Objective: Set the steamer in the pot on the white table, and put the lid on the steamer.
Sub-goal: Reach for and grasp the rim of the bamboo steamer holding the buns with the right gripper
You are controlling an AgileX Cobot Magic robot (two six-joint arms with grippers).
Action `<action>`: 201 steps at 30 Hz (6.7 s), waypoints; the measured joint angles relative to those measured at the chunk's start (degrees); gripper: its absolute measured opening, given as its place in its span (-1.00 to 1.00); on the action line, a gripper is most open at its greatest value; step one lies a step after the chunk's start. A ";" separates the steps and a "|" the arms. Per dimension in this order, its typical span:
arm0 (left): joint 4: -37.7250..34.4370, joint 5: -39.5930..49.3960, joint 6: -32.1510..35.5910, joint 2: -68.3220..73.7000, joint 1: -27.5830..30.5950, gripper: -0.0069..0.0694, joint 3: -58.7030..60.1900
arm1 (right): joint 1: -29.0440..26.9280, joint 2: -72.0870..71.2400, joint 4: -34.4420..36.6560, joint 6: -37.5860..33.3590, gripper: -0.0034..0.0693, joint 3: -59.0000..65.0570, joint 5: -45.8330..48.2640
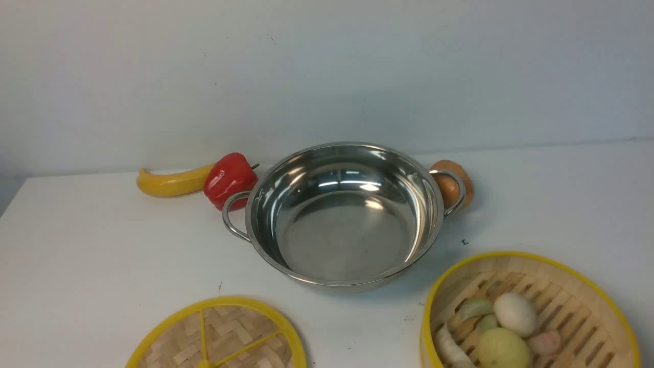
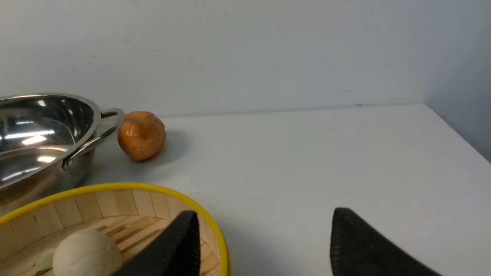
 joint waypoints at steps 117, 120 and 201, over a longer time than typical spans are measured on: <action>0.00 0.00 0.00 0.00 0.00 -0.19 0.00 | 0.00 27.93 37.73 -25.46 0.32 -41.68 39.29; 0.00 0.00 0.00 0.00 0.00 -0.19 0.00 | 0.00 28.15 37.73 -30.26 0.32 -41.68 44.29; 0.00 -0.05 0.00 0.00 0.00 -0.19 0.00 | 4.27 96.29 7.98 -24.40 0.17 -54.26 37.36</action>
